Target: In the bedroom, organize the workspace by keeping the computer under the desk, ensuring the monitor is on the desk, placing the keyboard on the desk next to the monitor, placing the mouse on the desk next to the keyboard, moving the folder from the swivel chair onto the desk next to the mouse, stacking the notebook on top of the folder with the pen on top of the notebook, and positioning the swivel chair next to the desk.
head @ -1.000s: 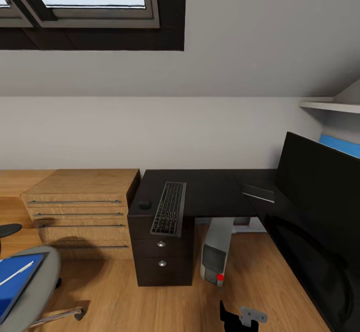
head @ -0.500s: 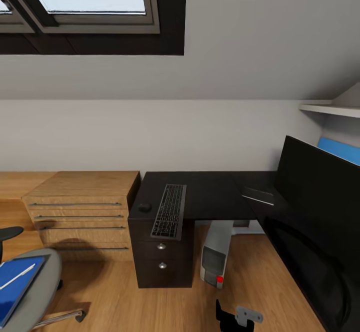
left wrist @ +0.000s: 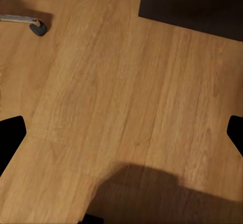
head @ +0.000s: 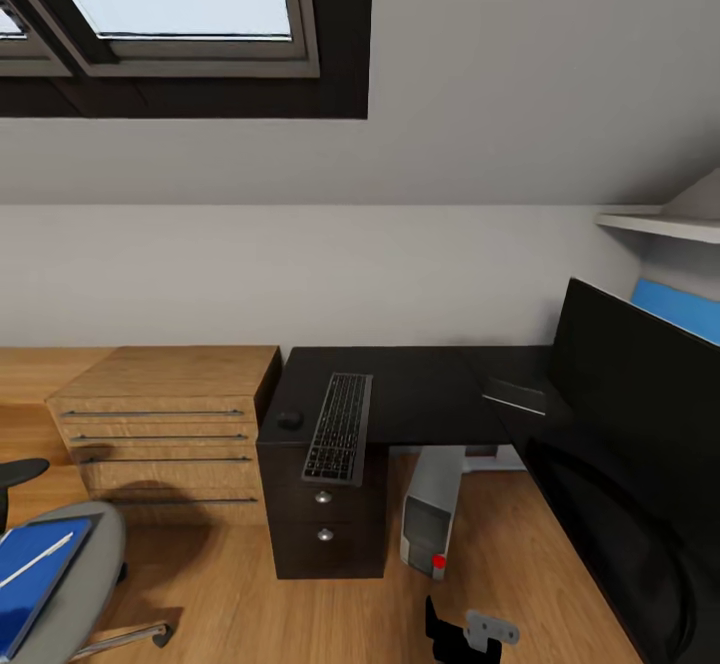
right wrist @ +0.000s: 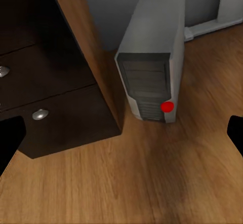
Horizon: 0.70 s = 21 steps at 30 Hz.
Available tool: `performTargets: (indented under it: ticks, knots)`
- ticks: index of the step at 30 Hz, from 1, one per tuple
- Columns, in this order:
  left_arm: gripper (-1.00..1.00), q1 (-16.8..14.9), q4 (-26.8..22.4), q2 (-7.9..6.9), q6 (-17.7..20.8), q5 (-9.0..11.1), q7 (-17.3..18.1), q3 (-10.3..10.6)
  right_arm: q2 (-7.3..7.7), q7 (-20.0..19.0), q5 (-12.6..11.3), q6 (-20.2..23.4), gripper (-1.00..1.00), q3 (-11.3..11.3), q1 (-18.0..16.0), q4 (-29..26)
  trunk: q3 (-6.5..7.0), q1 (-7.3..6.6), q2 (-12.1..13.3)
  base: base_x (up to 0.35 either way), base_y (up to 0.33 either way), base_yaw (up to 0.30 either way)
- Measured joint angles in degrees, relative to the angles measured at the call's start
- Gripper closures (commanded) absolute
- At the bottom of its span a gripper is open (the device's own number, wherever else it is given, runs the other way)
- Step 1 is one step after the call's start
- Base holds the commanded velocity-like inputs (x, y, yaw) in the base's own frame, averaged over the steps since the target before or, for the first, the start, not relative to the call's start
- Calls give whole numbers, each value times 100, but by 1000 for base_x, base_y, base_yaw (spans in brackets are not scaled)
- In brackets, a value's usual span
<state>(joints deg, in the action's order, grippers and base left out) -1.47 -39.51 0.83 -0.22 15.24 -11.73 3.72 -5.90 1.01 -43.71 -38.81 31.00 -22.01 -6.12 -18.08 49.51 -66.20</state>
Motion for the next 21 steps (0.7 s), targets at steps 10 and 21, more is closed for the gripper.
performTargets:
  ticks: [10,21]
  knots:
    - [-100,2,-1,-6,11,8,-4,0,-8,2,3,-19,-100,6,-1,4,205,-220,401,-9,-1,169]
    - [-100,1,2,-7,7,9,-12,-4,-9,4,4,-30,-100,7,0,3,435,-461,843,-168,-129,88]
